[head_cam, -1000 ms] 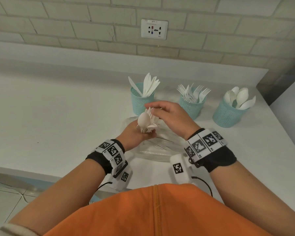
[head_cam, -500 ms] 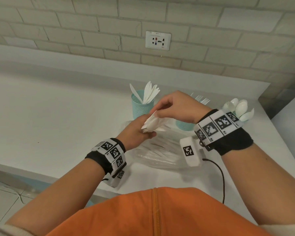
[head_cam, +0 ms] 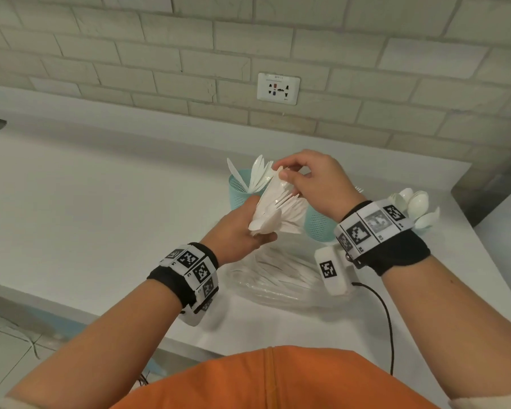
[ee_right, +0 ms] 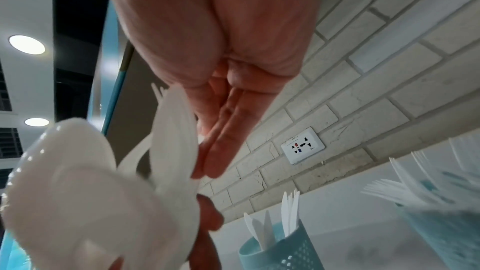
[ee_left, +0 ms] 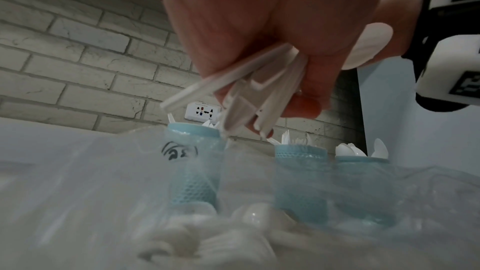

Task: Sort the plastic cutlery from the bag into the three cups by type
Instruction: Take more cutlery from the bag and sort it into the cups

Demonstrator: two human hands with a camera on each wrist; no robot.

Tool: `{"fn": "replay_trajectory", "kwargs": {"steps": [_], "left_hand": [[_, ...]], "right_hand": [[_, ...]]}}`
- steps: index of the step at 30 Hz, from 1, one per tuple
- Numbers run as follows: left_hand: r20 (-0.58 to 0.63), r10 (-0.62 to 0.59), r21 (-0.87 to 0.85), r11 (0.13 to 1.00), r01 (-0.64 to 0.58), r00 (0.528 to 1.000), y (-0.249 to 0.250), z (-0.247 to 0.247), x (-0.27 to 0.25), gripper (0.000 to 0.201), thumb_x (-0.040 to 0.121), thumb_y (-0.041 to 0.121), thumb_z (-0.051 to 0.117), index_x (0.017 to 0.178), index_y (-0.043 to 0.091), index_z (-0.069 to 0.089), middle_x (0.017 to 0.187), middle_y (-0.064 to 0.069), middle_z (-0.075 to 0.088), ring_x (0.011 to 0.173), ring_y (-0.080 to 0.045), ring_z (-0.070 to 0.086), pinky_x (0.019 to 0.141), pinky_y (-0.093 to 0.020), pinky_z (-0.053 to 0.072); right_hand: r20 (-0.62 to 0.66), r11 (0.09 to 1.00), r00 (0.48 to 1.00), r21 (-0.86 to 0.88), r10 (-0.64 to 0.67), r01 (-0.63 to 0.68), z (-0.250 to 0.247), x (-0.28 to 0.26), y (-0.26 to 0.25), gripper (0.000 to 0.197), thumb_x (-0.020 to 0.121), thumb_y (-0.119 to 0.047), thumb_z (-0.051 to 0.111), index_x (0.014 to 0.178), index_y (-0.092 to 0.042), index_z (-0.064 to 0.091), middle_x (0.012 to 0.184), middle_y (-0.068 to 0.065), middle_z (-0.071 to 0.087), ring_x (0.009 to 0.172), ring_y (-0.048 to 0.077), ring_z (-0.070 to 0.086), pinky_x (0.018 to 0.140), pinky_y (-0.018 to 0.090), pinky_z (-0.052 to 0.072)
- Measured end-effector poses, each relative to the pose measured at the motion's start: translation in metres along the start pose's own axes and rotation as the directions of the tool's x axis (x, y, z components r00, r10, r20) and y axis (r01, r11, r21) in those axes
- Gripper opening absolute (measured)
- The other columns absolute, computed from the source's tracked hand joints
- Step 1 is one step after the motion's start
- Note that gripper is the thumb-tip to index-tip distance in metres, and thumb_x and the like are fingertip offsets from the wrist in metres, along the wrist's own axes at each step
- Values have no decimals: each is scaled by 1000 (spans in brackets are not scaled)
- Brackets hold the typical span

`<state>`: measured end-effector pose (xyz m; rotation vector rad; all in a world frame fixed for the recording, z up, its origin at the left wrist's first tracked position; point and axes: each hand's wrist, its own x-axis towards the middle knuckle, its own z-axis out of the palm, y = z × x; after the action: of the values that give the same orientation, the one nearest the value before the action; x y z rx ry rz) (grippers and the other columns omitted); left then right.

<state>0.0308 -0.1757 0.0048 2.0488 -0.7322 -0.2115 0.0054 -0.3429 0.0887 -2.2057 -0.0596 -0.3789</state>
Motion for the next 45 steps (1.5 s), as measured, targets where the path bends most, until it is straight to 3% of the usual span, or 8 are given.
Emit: {"fn": "replay_trajectory", "kwargs": {"steps": [11,16,24,27,31,40,42,45], "left_hand": [[-36,54,54,997,-52,998,-2,-17,17,64,81,29,72,133,27,33,108,10,57,97,-15,59,81,-29,48],[-27,28,31,999,-28,999,-10,-20,25,58,82,34,71,127,27,36,102,9,57,79,-12,58,72,-30,53],[-92,36,117,993,-25,995,-28,-33,29,45,88,30,64,127,24,41,101,16,56,86,-8,55,66,-11,41],[-228,3,170,985,37,974,-36,-42,28,44,91,35,58,128,22,39,98,5,62,80,-17,59,63,-27,42],[-394,-52,179,975,133,917,-39,-52,32,43,94,36,52,130,18,36,94,2,62,75,-21,56,62,-33,43],[-391,-46,345,919,193,919,-29,-55,39,51,93,31,47,139,18,29,128,-4,55,93,-32,60,66,-30,35],[-388,-11,385,907,172,922,-28,-54,41,50,94,33,45,139,18,29,130,-4,52,88,-30,60,64,-29,34],[-395,8,400,902,164,918,-26,-52,45,49,95,32,45,139,19,29,131,-2,50,84,-27,59,62,-28,32]], "right_hand": [[191,966,958,108,212,-235,6,17,1,55,76,-54,67,86,0,71,93,18,72,82,32,66,88,44,50],[-12,989,995,113,98,-97,5,26,-14,31,97,-35,48,89,-19,73,81,0,70,63,2,57,68,20,44],[-327,970,941,245,87,-5,-31,64,-26,32,100,-33,42,96,-15,67,63,5,59,51,10,54,56,27,53],[-442,981,893,194,79,10,-25,83,-21,31,100,-32,39,94,-16,65,82,15,65,49,7,59,54,23,54],[-363,992,925,92,116,-88,9,93,-7,33,101,-28,39,102,-7,64,75,10,63,43,2,57,43,9,43],[-59,961,960,71,272,-268,60,91,26,38,95,-33,52,110,-1,66,84,14,69,69,28,68,77,38,58],[-127,977,970,-22,206,-211,54,92,26,35,94,-32,53,114,-7,67,109,15,65,91,23,64,91,27,47],[-196,996,977,-14,85,-90,45,90,11,27,94,-26,53,115,-15,66,116,8,54,85,1,51,79,4,33]]}}
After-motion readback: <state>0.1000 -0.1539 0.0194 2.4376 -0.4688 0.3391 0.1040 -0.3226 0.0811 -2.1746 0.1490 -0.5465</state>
